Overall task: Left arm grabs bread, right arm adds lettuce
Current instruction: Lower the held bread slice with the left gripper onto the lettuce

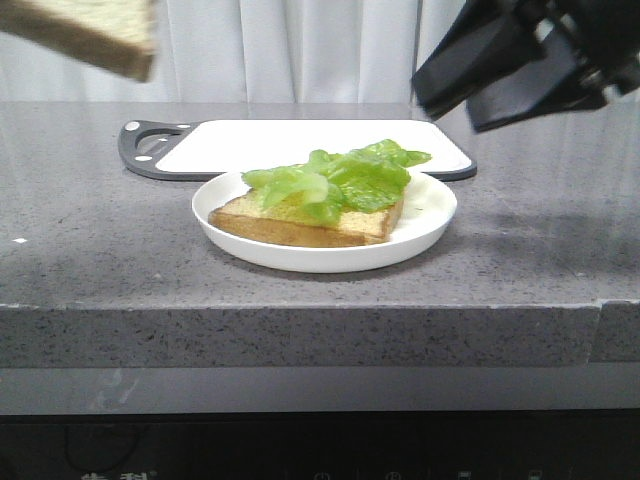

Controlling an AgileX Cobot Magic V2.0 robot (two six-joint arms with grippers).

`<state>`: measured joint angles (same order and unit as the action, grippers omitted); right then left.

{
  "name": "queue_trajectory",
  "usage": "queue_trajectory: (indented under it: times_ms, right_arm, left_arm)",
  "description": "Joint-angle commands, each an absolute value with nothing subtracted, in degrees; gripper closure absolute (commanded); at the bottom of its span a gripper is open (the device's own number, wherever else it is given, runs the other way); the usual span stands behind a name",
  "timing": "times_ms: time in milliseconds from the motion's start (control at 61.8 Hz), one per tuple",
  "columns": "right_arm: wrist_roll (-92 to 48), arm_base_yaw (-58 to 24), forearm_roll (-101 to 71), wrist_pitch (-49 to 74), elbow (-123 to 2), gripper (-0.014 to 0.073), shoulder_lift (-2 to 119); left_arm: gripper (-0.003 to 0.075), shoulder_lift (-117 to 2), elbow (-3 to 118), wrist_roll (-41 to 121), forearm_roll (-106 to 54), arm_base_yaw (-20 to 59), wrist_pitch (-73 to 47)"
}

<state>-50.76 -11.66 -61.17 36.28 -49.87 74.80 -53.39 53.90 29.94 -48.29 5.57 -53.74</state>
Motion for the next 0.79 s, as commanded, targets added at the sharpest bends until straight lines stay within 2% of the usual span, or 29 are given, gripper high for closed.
queue_trajectory:
  times_ms: [0,113,291,534,776]
  right_arm:
    - [-46.7,-11.3,-57.1,35.3,-51.0,0.0133,69.3]
    - [-43.3,-11.3,-52.5,35.9,-51.0,0.0133,64.8]
    - [-42.1,-11.3,-50.3,36.9,-51.0,0.0133,61.0]
    - [-42.1,-11.3,-50.1,36.9,-51.0,0.0133,61.0]
    - [-42.1,-11.3,-49.6,36.9,-51.0,0.0133,61.0]
  left_arm:
    - [0.0741,-57.1,55.5,38.1,-61.2,5.6,-51.4]
    - [0.0741,-63.3,55.6,46.2,-72.4,5.8,-55.9]
    - [0.0741,-72.5,56.5,51.2,-78.8,10.3,-57.7]
    - [0.0741,-85.4,62.5,51.9,-79.7,16.4,-58.4]
    - [0.0741,-93.6,66.3,51.2,-79.7,16.1,-62.2]
